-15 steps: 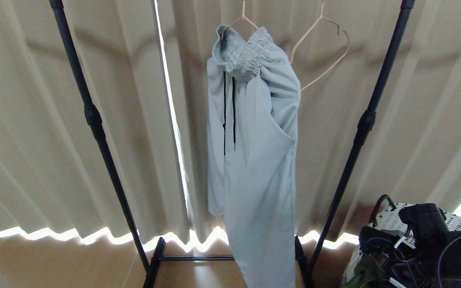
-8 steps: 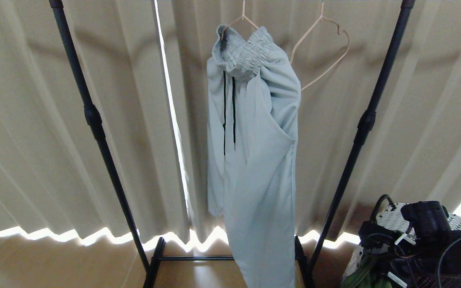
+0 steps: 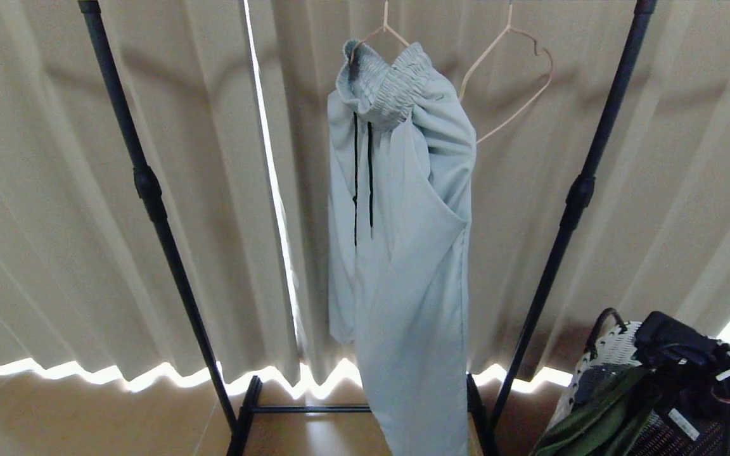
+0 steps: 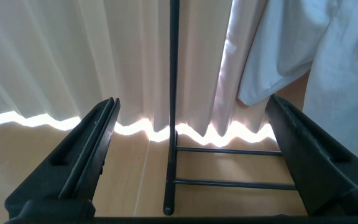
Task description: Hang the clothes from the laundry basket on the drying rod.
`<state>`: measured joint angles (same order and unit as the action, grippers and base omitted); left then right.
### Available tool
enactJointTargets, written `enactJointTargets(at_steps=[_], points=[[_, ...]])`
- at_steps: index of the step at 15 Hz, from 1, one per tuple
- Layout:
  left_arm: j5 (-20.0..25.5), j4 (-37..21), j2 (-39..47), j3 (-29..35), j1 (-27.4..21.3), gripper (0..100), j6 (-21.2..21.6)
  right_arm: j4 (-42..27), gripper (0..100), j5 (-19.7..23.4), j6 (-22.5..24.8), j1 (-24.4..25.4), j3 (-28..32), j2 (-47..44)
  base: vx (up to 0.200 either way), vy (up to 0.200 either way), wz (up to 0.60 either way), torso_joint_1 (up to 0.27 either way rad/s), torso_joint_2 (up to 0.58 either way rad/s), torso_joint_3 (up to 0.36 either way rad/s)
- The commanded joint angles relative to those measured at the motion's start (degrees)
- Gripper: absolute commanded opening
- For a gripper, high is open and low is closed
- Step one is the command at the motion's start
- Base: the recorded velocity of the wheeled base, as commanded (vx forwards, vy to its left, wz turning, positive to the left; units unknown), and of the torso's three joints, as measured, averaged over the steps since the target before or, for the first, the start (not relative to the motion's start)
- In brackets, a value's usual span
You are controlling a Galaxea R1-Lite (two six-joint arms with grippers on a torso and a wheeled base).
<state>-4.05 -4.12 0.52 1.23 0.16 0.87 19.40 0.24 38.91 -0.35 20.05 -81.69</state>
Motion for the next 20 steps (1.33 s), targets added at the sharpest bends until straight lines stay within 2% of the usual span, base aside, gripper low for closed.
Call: enactJointTargets(at_steps=[1, 3, 5, 9, 17, 20], points=[[0.00, -0.01, 0.09, 0.00, 0.02, 100, 0.10, -7.88, 0, 1.16, -6.66, 3.34, 6.31, 14.63, 0.000, 0.000, 0.00, 0.000, 0.00, 0.000], [0.00, -0.01, 0.09, 0.00, 0.02, 100, 0.10, -10.43, 0, 2.13, -12.90, 6.07, 9.57, 17.09, 0.000, 0.000, 0.00, 0.000, 0.00, 0.000], [0.00, -0.10, 0.09, 0.00, 0.02, 100, 0.45, -9.99, 0, 2.04, -15.27, 7.91, 10.62, 17.70, 0.000, 0.000, 0.00, 0.000, 0.00, 0.000], [0.09, -0.19, 0.09, 0.00, 0.02, 100, 1.68, -9.73, 0, 2.13, -15.27, 8.44, 10.88, 17.70, -0.200, 0.000, 0.00, 0.001, 0.01, 0.001], [0.97, -0.19, 0.09, 0.00, -0.07, 100, 1.51, -9.82, 0, 1.95, -15.27, 13.63, 12.47, 16.83, -0.200, 0.000, 0.00, 0.001, 0.00, 0.005], [1.76, -0.19, 0.09, 0.00, -0.07, 100, 1.68, -9.55, 0, 2.13, -15.27, 15.29, 13.78, 16.12, 0.000, 0.000, 0.00, 0.000, 0.00, 0.000]])
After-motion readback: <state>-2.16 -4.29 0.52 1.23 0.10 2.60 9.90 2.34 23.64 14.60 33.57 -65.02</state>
